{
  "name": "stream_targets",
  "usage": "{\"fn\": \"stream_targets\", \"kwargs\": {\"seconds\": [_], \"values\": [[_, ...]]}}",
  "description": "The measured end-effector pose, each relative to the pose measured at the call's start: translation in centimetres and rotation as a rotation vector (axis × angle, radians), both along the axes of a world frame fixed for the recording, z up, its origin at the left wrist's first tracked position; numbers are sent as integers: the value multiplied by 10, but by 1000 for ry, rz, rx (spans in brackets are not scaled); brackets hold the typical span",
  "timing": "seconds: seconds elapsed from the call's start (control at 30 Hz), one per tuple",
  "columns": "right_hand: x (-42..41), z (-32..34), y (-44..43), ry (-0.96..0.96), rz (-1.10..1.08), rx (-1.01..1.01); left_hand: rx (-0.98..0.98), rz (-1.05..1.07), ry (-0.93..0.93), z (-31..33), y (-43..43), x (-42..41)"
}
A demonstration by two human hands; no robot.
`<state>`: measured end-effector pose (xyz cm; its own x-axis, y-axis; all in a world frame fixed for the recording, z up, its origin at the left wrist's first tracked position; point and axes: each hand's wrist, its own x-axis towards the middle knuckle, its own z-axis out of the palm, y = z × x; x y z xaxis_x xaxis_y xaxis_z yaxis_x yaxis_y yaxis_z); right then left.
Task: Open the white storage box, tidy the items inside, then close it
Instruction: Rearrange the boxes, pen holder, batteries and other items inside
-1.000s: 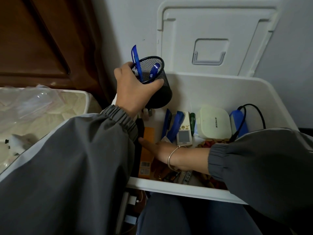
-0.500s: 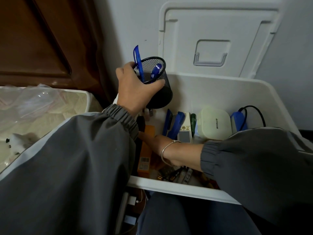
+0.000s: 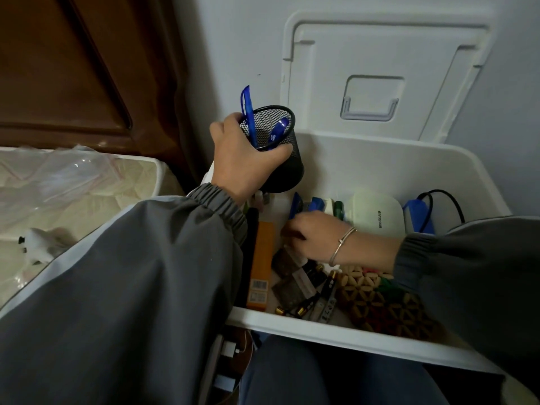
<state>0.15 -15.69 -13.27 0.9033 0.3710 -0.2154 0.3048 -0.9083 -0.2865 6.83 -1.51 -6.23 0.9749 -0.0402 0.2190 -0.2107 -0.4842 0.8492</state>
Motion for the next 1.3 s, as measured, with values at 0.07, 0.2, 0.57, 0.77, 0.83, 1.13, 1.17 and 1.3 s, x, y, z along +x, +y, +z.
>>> {"fn": "stream_targets", "kwargs": {"seconds": [0.07, 0.2, 0.57, 0.77, 0.83, 1.13, 1.17, 1.3], "values": [[9, -4, -11, -122, 131, -158, 5, 0, -1, 0, 0, 0], [28, -12, -19, -193, 264, -335, 12, -4, -8, -1, 0, 1], [38, -8, -28, -58, 422, -395, 92, -17, -62, -1, 1, -2], [31, -7, -39, 40, 460, -519, 153, -75, -102, -3, -4, -7], [27, -8, -49, 7, 451, -548, 160, -75, -104, -3, -4, -7], [14, 4, -75, 171, 281, -539, 125, -111, -75, -4, -9, -10], [11, 7, -79, 187, 260, -549, 120, -127, -73, -5, -11, -11], [1, 18, -92, 209, 210, -603, 150, -216, -35, -14, -22, -16]]}}
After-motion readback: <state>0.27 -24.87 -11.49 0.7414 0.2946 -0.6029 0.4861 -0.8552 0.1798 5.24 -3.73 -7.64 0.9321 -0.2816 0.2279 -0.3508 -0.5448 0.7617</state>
